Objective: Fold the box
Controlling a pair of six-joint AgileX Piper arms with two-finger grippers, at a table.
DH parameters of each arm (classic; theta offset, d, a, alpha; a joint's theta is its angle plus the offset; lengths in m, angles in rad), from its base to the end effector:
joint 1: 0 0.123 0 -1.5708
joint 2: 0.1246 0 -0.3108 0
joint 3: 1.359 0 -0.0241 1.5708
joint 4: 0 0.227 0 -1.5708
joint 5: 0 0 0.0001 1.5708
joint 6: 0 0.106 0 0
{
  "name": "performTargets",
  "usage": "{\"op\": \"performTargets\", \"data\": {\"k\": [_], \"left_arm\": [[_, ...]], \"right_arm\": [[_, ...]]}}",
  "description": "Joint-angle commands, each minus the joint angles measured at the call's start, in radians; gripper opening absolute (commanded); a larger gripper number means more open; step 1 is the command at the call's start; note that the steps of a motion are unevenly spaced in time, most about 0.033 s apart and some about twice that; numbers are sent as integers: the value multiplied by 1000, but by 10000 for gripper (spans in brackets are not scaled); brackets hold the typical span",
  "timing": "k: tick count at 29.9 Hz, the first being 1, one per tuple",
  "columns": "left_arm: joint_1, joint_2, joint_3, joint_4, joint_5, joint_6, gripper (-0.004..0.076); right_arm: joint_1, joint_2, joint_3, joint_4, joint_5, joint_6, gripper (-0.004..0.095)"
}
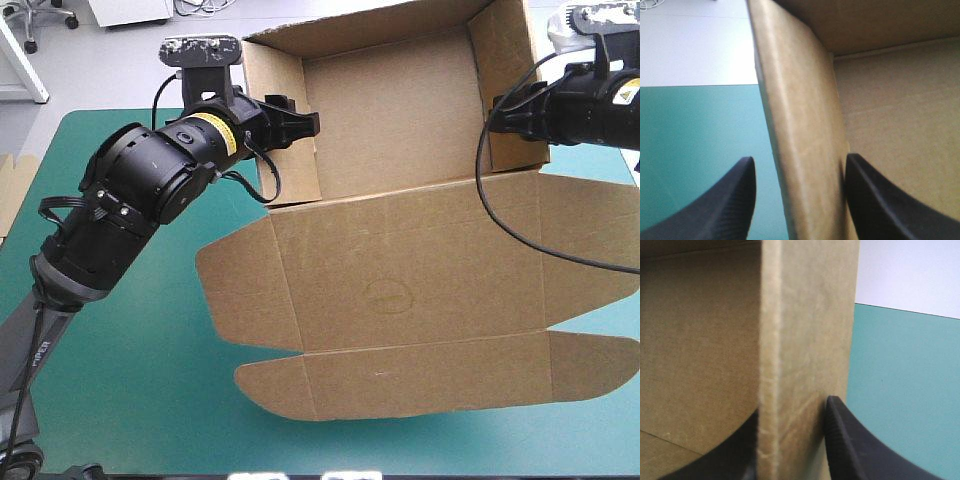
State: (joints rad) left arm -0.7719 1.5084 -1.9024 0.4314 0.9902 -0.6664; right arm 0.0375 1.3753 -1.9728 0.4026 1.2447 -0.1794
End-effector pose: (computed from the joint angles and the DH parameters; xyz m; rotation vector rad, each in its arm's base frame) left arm 0.2395 -0.1814 0.5151 0.1323 2.0216 -0.3967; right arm 0.2216 0.0477 0.5451 -0.3119 2.0634 0.3955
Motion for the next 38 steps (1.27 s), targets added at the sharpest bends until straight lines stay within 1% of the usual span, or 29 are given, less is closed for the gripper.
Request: {"op": "performTargets", "data": {"k": [1,2,4,5,7,8,9,10,12,15,18,23,28,31,35,38], "left_arm": [[-2,-25,-29,12,-44,-22,375],[-2,-25,-29,3,-44,-22,356],[-2,-25,-29,-20,-44,-22,290],[-2,-25,-29,-39,-46,-22,225],[-2,-25,-29,-46,-46,-22,129],[-2,-25,-29,-48,-49,-22,56],[-2,-25,-29,-48,-56,-22,13],[-2,-25,-29,-48,-66,-19,-8],[-3,-25,-29,-48,-92,-21,-10],[-8,-25,-29,-48,-110,-21,-10],[-8,-25,-29,-34,-104,-16,-10],[-8,-25,-29,39,-78,-16,-10],[-8,-25,-29,133,5,-9,-10],[-8,-25,-29,177,48,-9,-10],[-8,-15,-29,198,65,20,-10],[-6,13,-29,216,99,26,-10]], "right_arm": [[5,-30,-24,105,-16,9,2],[5,-30,-24,106,-16,9,2],[5,-30,-24,109,-14,9,1],[5,-30,-24,109,-14,11,1],[5,-30,-24,109,-10,11,2],[9,-30,-24,109,-10,14,1],[17,-30,-24,106,-10,14,1],[31,-30,-24,88,-10,14,2],[56,-30,-24,49,-12,24,2],[112,-28,-24,-52,-24,65,1],[156,-19,-24,-121,-29,100,2],[238,14,-24,-294,-31,179,4],[320,53,-24,-356,-31,203,4],[347,76,-24,-403,-29,230,4],[363,107,-24,-428,-7,249,4],[363,129,-24,-428,-1,250,4]]}}
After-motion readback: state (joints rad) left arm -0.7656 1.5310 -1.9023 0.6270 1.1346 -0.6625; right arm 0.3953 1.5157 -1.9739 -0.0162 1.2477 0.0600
